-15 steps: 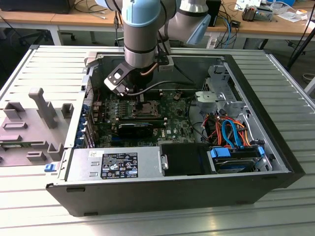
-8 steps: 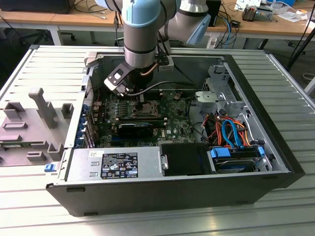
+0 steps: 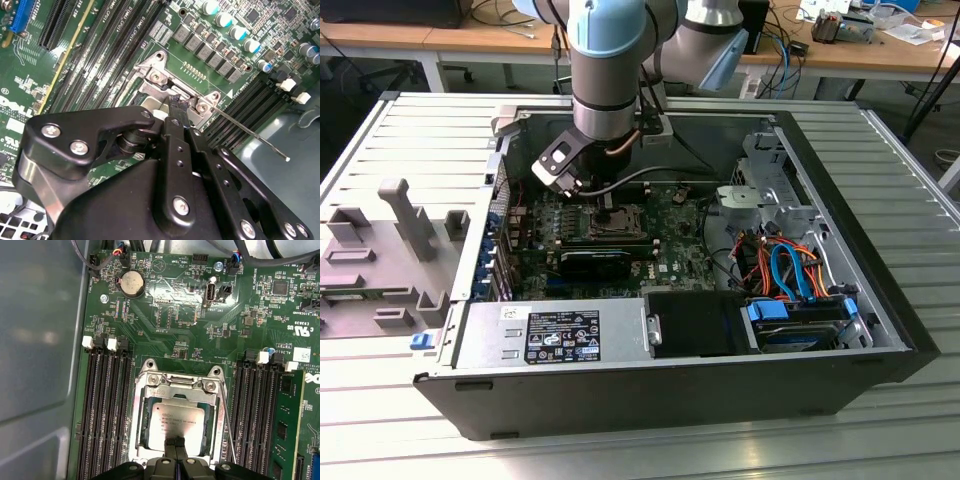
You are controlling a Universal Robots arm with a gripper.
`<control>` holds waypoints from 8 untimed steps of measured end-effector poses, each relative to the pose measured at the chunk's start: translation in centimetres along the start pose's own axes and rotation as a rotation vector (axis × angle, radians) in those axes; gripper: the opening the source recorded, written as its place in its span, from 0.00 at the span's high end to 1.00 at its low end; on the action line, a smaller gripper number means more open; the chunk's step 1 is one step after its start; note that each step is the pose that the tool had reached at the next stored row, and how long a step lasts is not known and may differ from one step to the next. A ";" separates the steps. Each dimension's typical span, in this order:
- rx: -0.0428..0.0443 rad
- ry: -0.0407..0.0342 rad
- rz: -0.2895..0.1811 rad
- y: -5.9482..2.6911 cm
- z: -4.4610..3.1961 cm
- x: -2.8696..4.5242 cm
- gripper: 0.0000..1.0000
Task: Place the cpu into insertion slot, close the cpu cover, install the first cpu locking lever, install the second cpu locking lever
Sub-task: 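Close the cpu cover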
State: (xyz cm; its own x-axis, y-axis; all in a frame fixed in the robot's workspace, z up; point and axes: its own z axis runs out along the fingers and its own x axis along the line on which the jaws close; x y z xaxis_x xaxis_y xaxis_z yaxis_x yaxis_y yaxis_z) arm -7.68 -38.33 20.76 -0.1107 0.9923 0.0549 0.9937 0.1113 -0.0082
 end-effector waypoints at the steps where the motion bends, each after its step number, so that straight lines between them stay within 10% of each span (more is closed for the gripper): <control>1: 0.0003 -0.0004 0.000 -0.01 -0.28 0.01 0.89; 8: 0.0142 0.0007 0.001 1.10 -0.69 -0.11 0.89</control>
State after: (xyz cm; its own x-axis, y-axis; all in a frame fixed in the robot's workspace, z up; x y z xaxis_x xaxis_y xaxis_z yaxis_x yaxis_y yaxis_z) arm -6.56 -38.35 21.43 -0.1100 0.9924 0.0556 0.9935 0.1114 -0.0224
